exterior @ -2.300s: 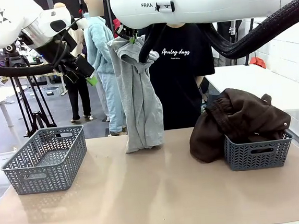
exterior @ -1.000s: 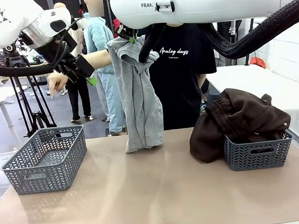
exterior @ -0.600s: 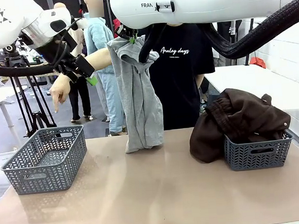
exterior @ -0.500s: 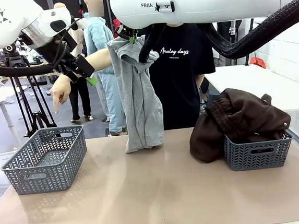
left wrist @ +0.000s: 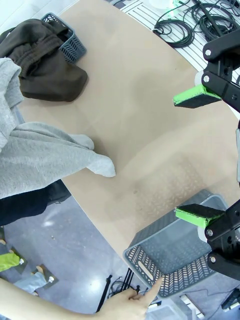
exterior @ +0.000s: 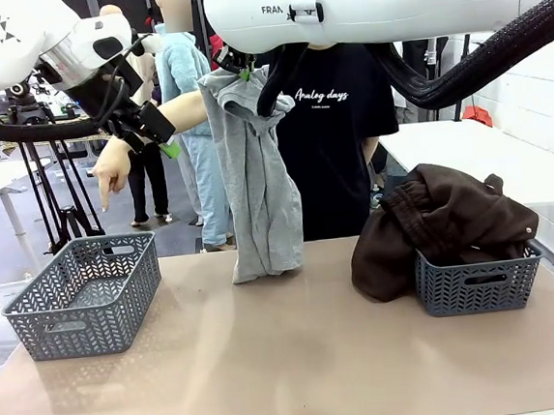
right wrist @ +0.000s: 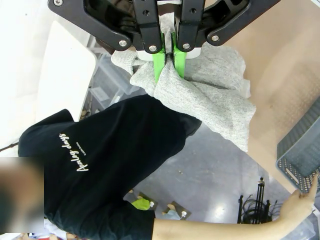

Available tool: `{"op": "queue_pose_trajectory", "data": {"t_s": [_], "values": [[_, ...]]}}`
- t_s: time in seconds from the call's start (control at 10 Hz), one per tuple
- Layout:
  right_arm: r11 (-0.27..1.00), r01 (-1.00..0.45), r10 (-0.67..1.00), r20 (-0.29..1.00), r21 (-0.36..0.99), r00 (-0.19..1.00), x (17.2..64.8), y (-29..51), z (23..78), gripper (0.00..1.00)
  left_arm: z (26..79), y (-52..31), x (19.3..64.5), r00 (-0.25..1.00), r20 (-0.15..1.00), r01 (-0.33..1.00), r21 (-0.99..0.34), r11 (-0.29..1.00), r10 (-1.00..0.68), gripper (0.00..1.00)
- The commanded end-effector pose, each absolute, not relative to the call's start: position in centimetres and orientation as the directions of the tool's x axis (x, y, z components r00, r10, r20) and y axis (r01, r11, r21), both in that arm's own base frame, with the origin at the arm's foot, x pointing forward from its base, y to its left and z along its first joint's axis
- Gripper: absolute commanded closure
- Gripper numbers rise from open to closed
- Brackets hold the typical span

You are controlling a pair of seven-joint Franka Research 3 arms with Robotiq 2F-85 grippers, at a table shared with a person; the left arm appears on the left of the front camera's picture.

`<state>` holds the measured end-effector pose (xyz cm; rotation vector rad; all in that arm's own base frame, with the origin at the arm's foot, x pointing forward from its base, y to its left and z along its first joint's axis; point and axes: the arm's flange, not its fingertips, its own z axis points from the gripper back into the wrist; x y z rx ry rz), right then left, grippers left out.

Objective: Sort the tops and bottoms.
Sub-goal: Sort the clothes according to human instructions.

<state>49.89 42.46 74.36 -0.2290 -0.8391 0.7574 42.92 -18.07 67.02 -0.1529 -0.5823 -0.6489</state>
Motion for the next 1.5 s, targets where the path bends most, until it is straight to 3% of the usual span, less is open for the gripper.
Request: {"op": "queue_pose_trajectory", "data": {"t_s": [0.0,0.4,0.7,1.0,1.4], "values": [[0.716,-0.529,0.688,0.587,-0.455,0.426,49.9,42.3,74.5,1.00,67.0,-17.9,42.9,0.642,0.562,0.606,0.045,0.794,-0.522,0.00],[0.716,-0.529,0.688,0.587,-0.455,0.426,49.9,42.3,74.5,1.00,66.7,-13.4,40.5,0.663,0.555,0.567,0.067,0.821,-0.503,0.00],[0.716,-0.529,0.688,0.587,-0.455,0.426,49.9,42.3,74.5,1.00,65.8,-6.7,36.0,0.690,0.458,0.568,0.139,0.811,-0.561,0.00],[0.716,-0.529,0.688,0.587,-0.455,0.426,49.9,42.3,74.5,1.00,66.1,-2.7,31.8,0.688,0.491,0.555,0.119,0.823,-0.535,0.00],[0.716,-0.529,0.688,0.587,-0.455,0.426,49.9,42.3,74.5,1.00,68.3,0.6,29.6,0.713,0.461,0.534,0.130,0.835,-0.528,0.00]]}}
